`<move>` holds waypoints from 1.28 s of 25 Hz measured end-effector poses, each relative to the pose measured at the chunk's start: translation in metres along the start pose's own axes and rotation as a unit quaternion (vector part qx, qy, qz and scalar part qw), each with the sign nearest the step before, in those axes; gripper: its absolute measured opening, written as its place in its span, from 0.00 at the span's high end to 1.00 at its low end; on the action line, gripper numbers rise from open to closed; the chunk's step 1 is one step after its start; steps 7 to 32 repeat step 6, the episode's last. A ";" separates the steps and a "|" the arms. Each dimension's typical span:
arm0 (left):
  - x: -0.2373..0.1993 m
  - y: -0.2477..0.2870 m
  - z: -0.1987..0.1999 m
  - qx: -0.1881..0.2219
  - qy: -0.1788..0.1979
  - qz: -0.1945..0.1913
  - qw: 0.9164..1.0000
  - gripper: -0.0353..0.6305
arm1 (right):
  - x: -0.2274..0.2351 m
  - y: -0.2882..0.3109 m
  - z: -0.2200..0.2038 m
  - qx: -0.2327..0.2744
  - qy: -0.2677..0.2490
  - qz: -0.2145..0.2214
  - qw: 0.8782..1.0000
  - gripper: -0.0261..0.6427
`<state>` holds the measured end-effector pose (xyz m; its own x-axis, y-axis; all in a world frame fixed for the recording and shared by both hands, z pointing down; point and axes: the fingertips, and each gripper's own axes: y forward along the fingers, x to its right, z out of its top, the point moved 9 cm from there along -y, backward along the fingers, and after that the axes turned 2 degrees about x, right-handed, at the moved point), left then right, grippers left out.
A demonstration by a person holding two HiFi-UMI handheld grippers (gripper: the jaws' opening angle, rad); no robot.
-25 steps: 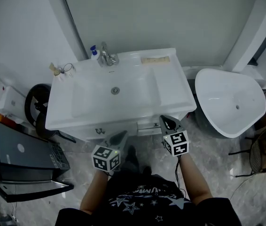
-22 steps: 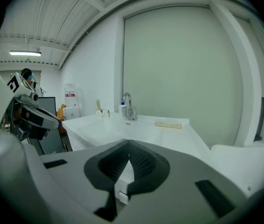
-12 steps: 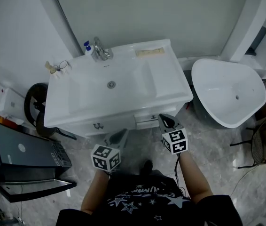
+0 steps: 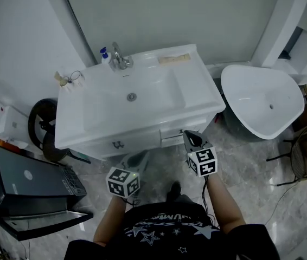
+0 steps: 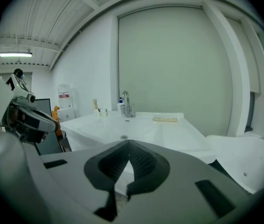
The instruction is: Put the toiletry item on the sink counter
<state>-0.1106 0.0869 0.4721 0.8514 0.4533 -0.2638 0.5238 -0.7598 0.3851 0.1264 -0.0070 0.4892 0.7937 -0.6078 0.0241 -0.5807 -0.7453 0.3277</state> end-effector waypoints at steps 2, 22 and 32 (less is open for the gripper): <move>-0.007 -0.011 -0.003 -0.002 0.002 -0.004 1.000 0.92 | -0.014 -0.002 0.001 0.002 -0.001 -0.003 1.000 0.94; -0.018 -0.032 -0.009 -0.004 0.007 -0.012 1.000 0.92 | -0.039 -0.007 0.001 0.007 0.002 -0.015 1.000 0.94; -0.018 -0.032 -0.009 -0.004 0.007 -0.012 1.000 0.92 | -0.039 -0.007 0.001 0.007 0.002 -0.015 1.000 0.94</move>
